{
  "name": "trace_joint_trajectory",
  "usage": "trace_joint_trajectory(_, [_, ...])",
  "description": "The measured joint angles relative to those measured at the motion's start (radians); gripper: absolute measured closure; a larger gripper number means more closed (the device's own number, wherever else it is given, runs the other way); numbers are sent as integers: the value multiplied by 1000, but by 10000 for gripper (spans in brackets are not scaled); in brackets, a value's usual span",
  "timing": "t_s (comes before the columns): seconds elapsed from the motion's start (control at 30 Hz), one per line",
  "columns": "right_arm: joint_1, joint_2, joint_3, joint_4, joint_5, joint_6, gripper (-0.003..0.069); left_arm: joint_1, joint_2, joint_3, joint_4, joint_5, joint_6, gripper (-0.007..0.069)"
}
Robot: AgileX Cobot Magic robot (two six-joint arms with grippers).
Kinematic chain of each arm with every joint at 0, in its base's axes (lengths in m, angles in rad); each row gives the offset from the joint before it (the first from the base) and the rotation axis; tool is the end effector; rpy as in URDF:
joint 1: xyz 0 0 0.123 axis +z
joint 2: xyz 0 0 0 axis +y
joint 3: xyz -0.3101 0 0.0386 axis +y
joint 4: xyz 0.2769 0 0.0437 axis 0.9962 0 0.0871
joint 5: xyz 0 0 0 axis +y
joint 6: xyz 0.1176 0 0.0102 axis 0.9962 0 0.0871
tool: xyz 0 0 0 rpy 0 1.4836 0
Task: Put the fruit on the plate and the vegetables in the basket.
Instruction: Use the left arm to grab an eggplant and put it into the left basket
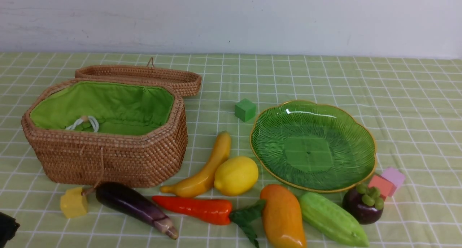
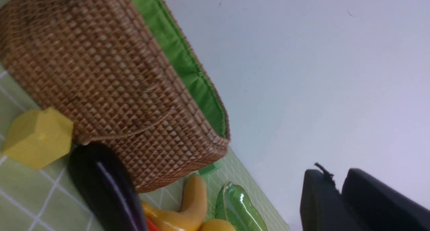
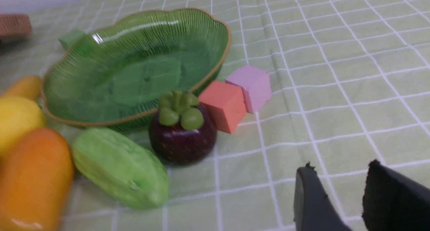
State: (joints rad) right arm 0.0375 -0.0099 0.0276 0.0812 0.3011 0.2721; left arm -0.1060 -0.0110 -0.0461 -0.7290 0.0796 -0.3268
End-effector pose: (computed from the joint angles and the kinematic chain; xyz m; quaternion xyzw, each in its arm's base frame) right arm 0.0819 0.0059 0.1703 0.1144 0.7754 0.1287 0.6076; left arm 0.0798 -0.0148 0.2276 -0.2914 0.6106 -0.4185 0.6059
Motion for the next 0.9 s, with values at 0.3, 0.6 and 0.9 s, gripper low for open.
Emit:
trace_joint_trajectory(0.3, [0,0,0,305,-322,208,423,0,115,-290,65,266,299,638])
trace_joint_trajectory(0.6, [128,131,-362,260,244,-34,582,0,574,-622,81,756,685,638])
trace_joint_trajectory(0.9, [251,389,-789,247,709,-302,668,-34,807,-806,106,919,784,638])
